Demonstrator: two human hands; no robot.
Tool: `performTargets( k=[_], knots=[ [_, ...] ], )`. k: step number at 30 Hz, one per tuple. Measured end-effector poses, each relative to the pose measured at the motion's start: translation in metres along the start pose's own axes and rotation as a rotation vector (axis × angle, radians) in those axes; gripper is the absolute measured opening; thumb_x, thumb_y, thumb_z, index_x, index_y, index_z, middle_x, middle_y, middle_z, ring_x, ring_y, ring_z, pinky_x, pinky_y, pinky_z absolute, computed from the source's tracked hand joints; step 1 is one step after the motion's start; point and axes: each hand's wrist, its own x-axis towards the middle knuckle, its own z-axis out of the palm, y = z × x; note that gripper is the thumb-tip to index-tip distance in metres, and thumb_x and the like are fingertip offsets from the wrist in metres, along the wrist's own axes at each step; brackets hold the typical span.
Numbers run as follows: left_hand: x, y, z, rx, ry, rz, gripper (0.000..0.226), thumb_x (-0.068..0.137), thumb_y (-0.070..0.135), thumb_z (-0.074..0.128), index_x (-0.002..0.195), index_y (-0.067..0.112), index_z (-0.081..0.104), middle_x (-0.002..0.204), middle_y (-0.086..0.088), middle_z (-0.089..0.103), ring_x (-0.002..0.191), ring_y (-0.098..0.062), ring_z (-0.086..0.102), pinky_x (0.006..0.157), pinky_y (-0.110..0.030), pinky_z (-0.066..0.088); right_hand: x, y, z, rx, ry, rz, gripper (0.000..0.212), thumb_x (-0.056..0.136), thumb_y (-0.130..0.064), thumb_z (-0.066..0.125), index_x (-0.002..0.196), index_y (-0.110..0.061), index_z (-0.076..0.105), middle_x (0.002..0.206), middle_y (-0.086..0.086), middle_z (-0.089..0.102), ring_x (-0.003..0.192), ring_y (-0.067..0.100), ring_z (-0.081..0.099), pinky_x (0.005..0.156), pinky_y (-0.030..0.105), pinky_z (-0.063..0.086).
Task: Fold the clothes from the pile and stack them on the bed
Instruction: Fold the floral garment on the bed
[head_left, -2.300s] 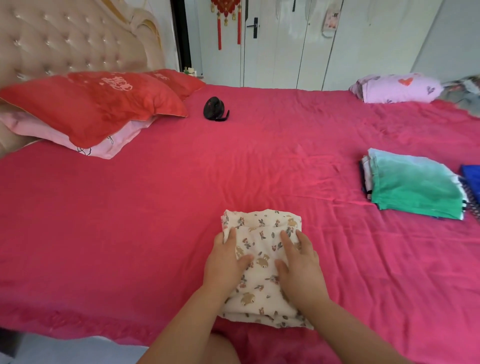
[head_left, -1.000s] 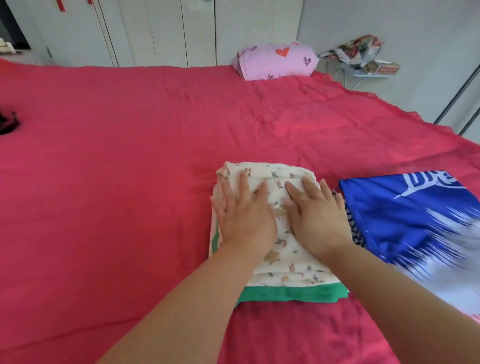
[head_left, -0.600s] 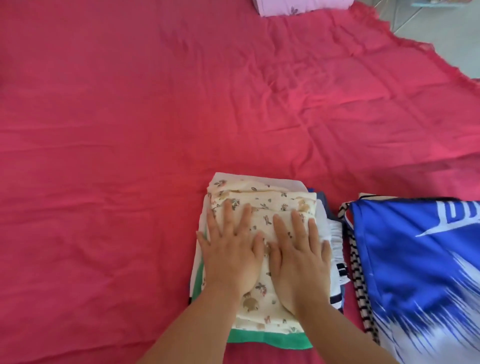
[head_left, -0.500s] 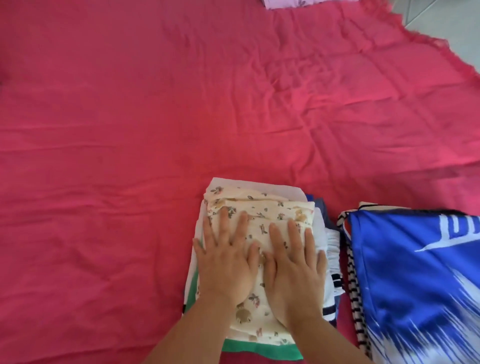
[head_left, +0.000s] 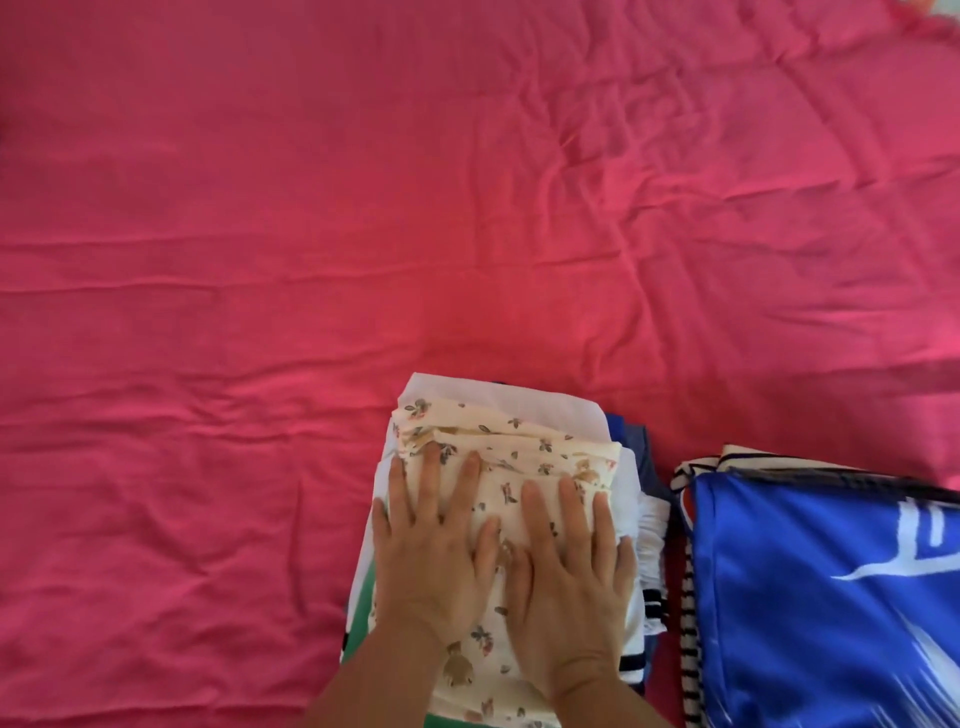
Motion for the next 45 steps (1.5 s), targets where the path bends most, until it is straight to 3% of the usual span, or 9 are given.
performTargets(
  k=[14, 20, 24, 27, 30, 33, 35, 39, 45],
  knots=[
    [0.001, -0.002, 0.001, -0.051, 0.002, 0.009, 0.063, 0.085, 0.054, 0.028, 0.143, 0.030, 0.026, 0.151, -0.007, 0.022, 0.133, -0.036, 0.020, 0.098, -0.056, 0.039, -0.002, 0.001, 0.000, -0.048, 0.033, -0.015, 0.055, 0.091, -0.044, 0.028, 0.145, -0.034, 0.022, 0.150, -0.003, 0.021, 0.137, 0.027, 0.019, 0.105, 0.047, 0.015],
    [-0.002, -0.002, -0.002, -0.074, -0.038, -0.008, 0.065, 0.077, 0.062, -0.008, 0.135, 0.042, -0.028, 0.147, 0.009, -0.035, 0.140, -0.030, -0.019, 0.117, -0.049, 0.005, 0.001, -0.004, -0.011, 0.030, -0.061, 0.004, 0.054, 0.091, -0.048, 0.022, 0.144, -0.041, 0.011, 0.154, -0.011, 0.007, 0.140, 0.021, 0.004, 0.111, 0.049, 0.016],
    [-0.005, 0.004, -0.018, -0.030, -0.107, -0.026, 0.062, 0.092, 0.057, 0.012, 0.144, 0.039, -0.018, 0.152, 0.003, -0.029, 0.141, -0.033, -0.018, 0.116, -0.052, 0.007, 0.002, 0.001, -0.023, 0.124, -0.235, -0.018, 0.058, 0.083, -0.056, 0.000, 0.137, -0.048, -0.021, 0.145, -0.022, -0.029, 0.140, 0.015, -0.024, 0.116, 0.046, -0.005],
    [-0.008, 0.015, -0.039, 0.021, -0.122, -0.048, 0.060, 0.095, 0.052, 0.015, 0.146, 0.037, -0.013, 0.154, 0.003, -0.024, 0.142, -0.033, -0.018, 0.114, -0.058, 0.002, 0.005, 0.003, -0.047, 0.204, -0.327, -0.057, 0.059, 0.086, -0.057, 0.007, 0.143, -0.047, -0.006, 0.154, -0.015, -0.016, 0.142, 0.016, -0.019, 0.117, 0.047, 0.000],
    [-0.023, 0.039, -0.061, -0.001, -0.003, -0.060, 0.057, 0.097, 0.039, 0.029, 0.149, 0.025, 0.011, 0.158, -0.002, -0.003, 0.145, -0.030, -0.005, 0.111, -0.059, 0.001, 0.008, 0.020, -0.087, 0.286, -0.329, -0.208, 0.055, 0.095, -0.032, 0.039, 0.147, -0.032, 0.018, 0.157, -0.003, 0.006, 0.144, 0.018, 0.002, 0.118, 0.038, 0.011],
    [-0.063, 0.076, -0.064, -0.218, 0.300, 0.146, 0.047, 0.091, 0.030, 0.041, 0.131, 0.006, 0.050, 0.136, -0.013, 0.050, 0.127, -0.032, 0.047, 0.101, -0.055, 0.039, -0.011, 0.061, -0.131, 0.375, -0.134, -0.265, 0.056, 0.088, -0.015, 0.053, 0.140, -0.026, 0.037, 0.146, -0.002, 0.033, 0.134, 0.015, 0.027, 0.111, 0.032, 0.031],
    [-0.096, 0.112, -0.057, -0.403, 0.251, 0.199, 0.053, 0.090, 0.041, 0.036, 0.125, 0.007, 0.056, 0.124, -0.008, 0.060, 0.112, -0.026, 0.059, 0.092, -0.039, 0.049, -0.029, 0.105, -0.152, 0.365, 0.081, -0.228, 0.055, 0.082, -0.017, 0.058, 0.134, -0.026, 0.045, 0.136, 0.002, 0.046, 0.125, 0.015, 0.036, 0.105, 0.033, 0.036],
    [-0.129, 0.178, -0.034, -0.658, -0.031, 0.019, 0.067, 0.091, 0.058, 0.037, 0.145, 0.019, 0.029, 0.145, 0.006, 0.039, 0.131, -0.009, 0.039, 0.103, -0.019, 0.032, -0.057, 0.203, -0.174, 0.258, 0.178, -0.012, 0.066, 0.078, -0.029, 0.061, 0.139, -0.023, 0.037, 0.139, 0.014, 0.043, 0.127, 0.025, 0.035, 0.105, 0.035, 0.031],
    [-0.114, 0.224, 0.007, -0.564, -0.127, -0.060, 0.078, 0.086, 0.068, 0.033, 0.137, 0.042, -0.019, 0.158, 0.003, -0.006, 0.144, -0.017, 0.011, 0.110, -0.030, 0.028, -0.057, 0.264, -0.162, 0.255, -0.100, 0.086, 0.082, 0.086, -0.049, 0.053, 0.143, -0.038, -0.005, 0.157, 0.005, -0.006, 0.144, 0.027, -0.001, 0.115, 0.047, 0.017]
  ],
)
